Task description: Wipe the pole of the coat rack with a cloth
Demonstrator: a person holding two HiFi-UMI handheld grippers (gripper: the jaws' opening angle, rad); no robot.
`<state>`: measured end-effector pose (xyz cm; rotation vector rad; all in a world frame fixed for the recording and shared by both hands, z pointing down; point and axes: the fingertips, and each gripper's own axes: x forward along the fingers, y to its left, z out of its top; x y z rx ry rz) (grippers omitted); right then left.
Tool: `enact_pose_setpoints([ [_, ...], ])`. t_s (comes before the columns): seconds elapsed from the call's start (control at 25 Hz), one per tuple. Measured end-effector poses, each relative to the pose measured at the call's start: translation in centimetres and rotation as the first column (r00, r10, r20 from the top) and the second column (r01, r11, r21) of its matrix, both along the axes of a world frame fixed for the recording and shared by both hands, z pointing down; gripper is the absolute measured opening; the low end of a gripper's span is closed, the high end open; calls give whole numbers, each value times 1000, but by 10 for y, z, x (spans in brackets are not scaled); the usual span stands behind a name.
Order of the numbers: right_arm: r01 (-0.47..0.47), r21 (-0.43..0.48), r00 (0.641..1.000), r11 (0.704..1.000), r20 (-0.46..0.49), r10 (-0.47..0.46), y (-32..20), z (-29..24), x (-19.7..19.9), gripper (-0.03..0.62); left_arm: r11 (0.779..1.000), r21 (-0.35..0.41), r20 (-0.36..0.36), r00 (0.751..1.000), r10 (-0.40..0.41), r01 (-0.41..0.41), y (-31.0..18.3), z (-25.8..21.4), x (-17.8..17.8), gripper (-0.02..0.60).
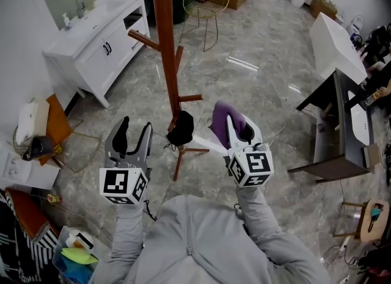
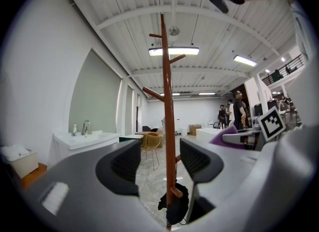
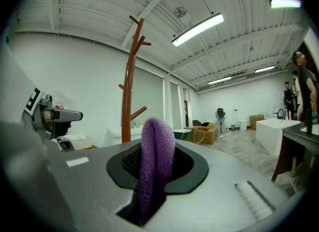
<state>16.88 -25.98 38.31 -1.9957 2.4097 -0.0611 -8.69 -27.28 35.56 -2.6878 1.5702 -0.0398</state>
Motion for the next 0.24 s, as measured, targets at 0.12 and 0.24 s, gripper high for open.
enact_pose_setpoints([
  [0.12,3,-2,1000,1000,1,-3,0,1,-1,67,1000,1,1,1000,0,0,0,0,0,267],
  [0.24,7,0,1000,1000,0,-7,-1,0,-1,67,1000,1,0,1000,-1,1,0,0,1,267],
])
